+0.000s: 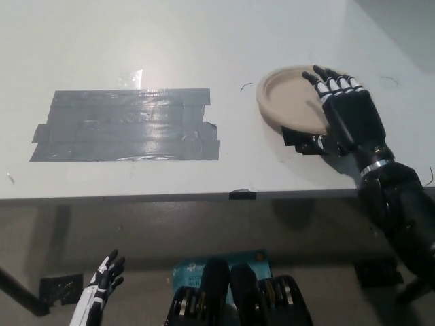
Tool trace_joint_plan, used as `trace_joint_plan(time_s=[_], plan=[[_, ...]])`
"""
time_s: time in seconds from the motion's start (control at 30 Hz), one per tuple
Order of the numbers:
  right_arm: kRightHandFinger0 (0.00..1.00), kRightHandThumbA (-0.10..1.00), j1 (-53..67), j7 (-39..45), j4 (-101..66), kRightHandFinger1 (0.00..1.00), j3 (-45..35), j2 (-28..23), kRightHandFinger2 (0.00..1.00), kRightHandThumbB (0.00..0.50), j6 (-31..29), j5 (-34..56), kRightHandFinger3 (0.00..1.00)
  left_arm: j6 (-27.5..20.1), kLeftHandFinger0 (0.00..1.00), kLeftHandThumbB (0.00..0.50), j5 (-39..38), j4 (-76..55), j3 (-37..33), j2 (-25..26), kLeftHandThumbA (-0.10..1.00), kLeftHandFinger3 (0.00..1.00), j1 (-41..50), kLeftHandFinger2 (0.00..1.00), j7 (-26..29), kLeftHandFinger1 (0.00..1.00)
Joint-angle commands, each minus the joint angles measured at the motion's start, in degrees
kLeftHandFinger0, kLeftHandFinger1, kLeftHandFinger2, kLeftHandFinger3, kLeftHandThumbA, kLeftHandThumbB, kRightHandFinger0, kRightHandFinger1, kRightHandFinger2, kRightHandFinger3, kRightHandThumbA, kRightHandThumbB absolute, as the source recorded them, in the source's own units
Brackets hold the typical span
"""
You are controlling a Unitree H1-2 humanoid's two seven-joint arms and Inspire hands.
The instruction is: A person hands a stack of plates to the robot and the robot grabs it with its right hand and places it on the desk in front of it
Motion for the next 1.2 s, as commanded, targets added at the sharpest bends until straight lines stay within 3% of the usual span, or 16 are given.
trace_joint_plan(time_s=[0.0,0.13,0.2,0.37,0.43,0.5,0.7,0.8,0.87,0.93,0.97,1.03,1.17], plan=[[1.0,0.85,-9.3,54.0,-42.2,1.0,-2.9,-15.3,1.0,0.5,21.1,49.3,1.0,-0.5,1.0,0.219,0.1,-1.9,0.2,1.3,1.0,1.0,-1.2,1.0,-0.4,1.0],[1.0,0.75,-11.0,58.0,-49.6,1.0,-3.3,-19.3,1.0,0.5,28.3,56.9,1.0,-0.4,1.0,0.219,0.2,-2.2,0.2,1.3,1.0,1.0,-1.2,1.0,-0.4,1.0],[1.0,0.68,-11.4,59.1,-51.3,1.0,-3.7,-20.8,1.0,0.5,29.1,61.4,1.0,-0.4,1.0,0.221,0.2,-2.2,0.3,1.4,1.0,1.0,-1.2,1.0,-0.4,1.0],[1.0,0.66,-10.3,59.9,-54.9,1.0,-7.9,-24.1,1.0,0.5,29.2,74.3,1.0,-0.2,1.0,0.215,0.2,-2.6,0.3,1.4,1.0,1.0,-0.9,1.0,-0.4,1.0],[1.0,0.81,-9.8,59.0,-56.9,1.0,-11.2,-25.1,1.0,0.5,28.0,78.6,1.0,-0.1,1.0,0.224,0.1,-2.3,0.3,1.4,1.0,1.0,-1.3,1.0,-0.5,1.0],[1.0,0.87,-10.2,58.1,-58.3,1.0,-12.8,-26.3,1.0,0.5,27.2,80.3,1.0,0.3,1.0,0.228,0.2,-2.1,0.2,1.3,1.0,1.0,-1.9,1.0,-0.4,1.0],[1.0,0.88,-10.1,55.6,-62.4,1.0,-15.8,-29.2,1.0,0.5,28.0,87.2,1.0,0.9,1.0,0.238,0.2,-3.0,0.0,1.3,1.0,1.0,-1.0,1.0,-0.6,1.0],[1.0,0.87,-8.3,56.2,-61.1,1.0,-18.0,-28.0,1.0,0.5,24.0,94.7,1.0,1.2,1.0,0.24,0.3,-3.3,0.0,1.3,1.0,1.0,-1.0,1.0,-0.6,1.0],[1.0,0.94,-7.6,57.3,-59.8,1.0,-19.2,-26.5,1.0,0.5,21.3,98.4,1.0,0.9,1.0,0.239,0.2,-2.8,0.1,1.3,1.0,1.0,-1.8,1.0,-0.6,1.0],[1.0,0.93,-7.5,57.9,-59.3,1.0,-19.8,-25.9,1.0,0.5,19.4,99.7,1.0,1.0,1.0,0.239,0.0,-2.7,0.1,1.2,1.0,1.0,-2.1,1.0,-0.6,1.0],[1.0,0.9,-7.5,57.1,-59.3,1.0,-20.8,-25.0,1.0,0.5,18.4,101.4,1.0,1.3,1.0,0.237,-0.1,-2.7,0.1,1.2,1.0,1.0,-2.4,1.0,-0.6,1.0],[1.0,0.97,-7.0,54.1,-60.4,1.0,-22.3,-24.3,1.0,0.5,17.9,104.0,1.0,1.4,1.0,0.23,0.0,-2.8,0.1,1.2,1.0,1.0,-2.6,1.0,-0.5,1.0],[1.0,1.0,-4.1,45.0,-65.2,1.0,-25.7,-27.0,1.0,0.5,14.4,102.4,1.0,1.4,1.0,0.222,0.0,-2.9,0.1,1.4,1.0,1.0,-3.6,1.0,-0.7,1.0]])
